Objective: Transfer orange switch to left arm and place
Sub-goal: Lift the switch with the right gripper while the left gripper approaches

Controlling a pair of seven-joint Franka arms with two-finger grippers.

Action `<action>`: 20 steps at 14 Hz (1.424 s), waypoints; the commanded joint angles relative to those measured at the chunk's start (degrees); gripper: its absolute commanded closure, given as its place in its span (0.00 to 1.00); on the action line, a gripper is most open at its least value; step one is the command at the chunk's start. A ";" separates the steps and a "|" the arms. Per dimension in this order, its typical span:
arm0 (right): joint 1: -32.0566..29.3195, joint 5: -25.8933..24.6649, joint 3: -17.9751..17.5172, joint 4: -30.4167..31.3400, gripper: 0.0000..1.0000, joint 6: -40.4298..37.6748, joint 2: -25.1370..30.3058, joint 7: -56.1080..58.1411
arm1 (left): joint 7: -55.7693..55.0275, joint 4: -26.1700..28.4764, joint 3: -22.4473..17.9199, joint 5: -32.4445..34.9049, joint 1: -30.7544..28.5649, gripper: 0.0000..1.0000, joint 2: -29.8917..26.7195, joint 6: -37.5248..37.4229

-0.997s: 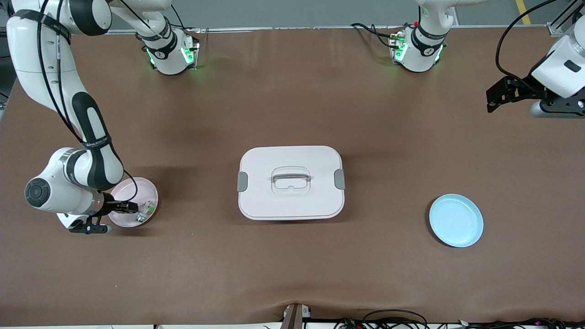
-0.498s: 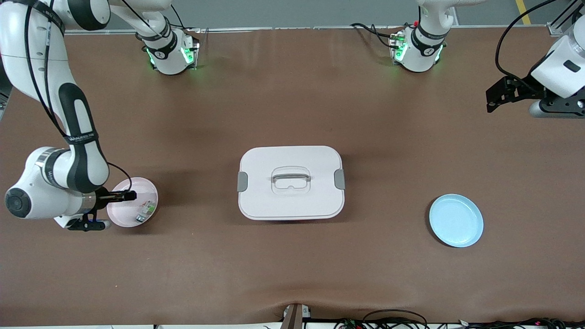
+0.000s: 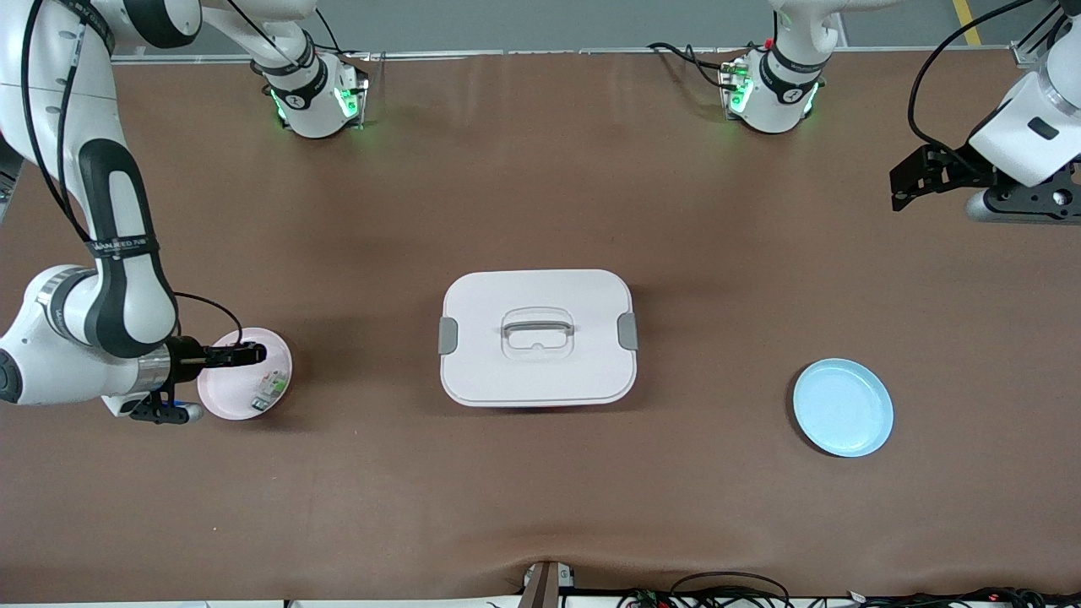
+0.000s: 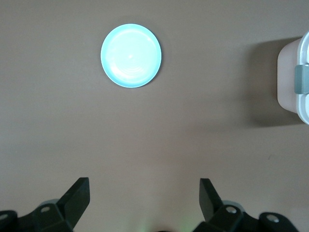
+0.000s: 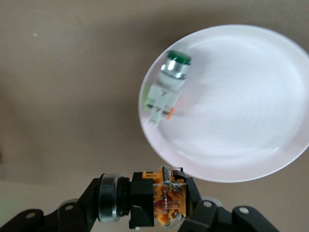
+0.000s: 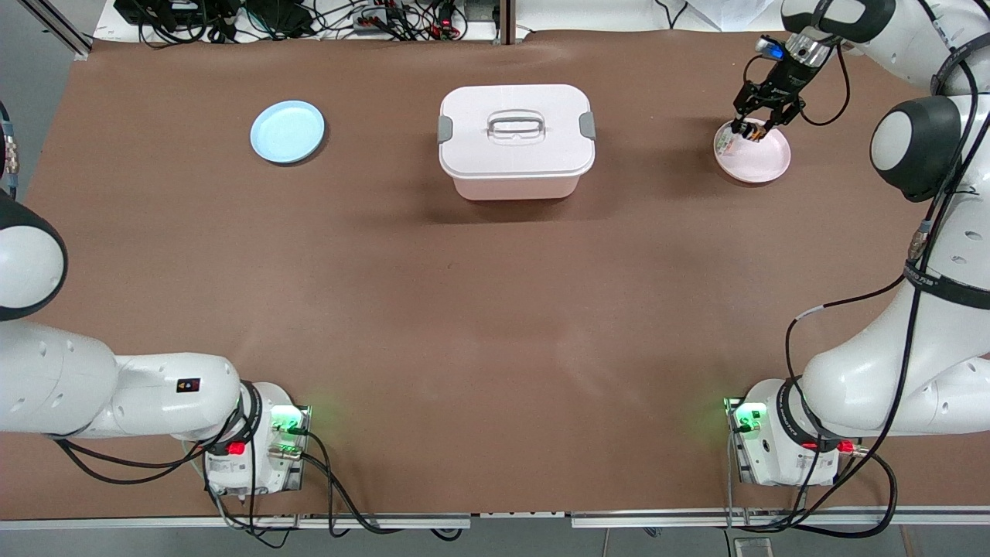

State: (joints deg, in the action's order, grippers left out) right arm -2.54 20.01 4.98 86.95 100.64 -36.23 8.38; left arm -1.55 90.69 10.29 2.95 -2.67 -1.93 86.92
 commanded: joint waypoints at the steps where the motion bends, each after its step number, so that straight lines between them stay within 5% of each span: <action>1: 2.26 5.45 -0.15 0.94 0.58 -3.60 3.17 -7.29 | -0.21 -0.42 0.08 -1.01 0.04 0.00 0.44 0.44; 12: 8.60 26.91 -0.32 4.54 0.58 -8.00 10.56 -33.49 | -0.12 -0.86 0.52 -3.55 7.94 0.00 2.19 0.09; 20: 15.53 37.19 -0.23 4.36 0.58 -4.41 14.34 -55.11 | -14.61 -1.74 0.69 -6.55 13.30 0.00 5.36 0.09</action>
State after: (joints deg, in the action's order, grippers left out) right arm 11.15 54.72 4.31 89.23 94.34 -24.01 -42.28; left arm -13.32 90.35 10.98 -2.82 9.54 2.02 87.14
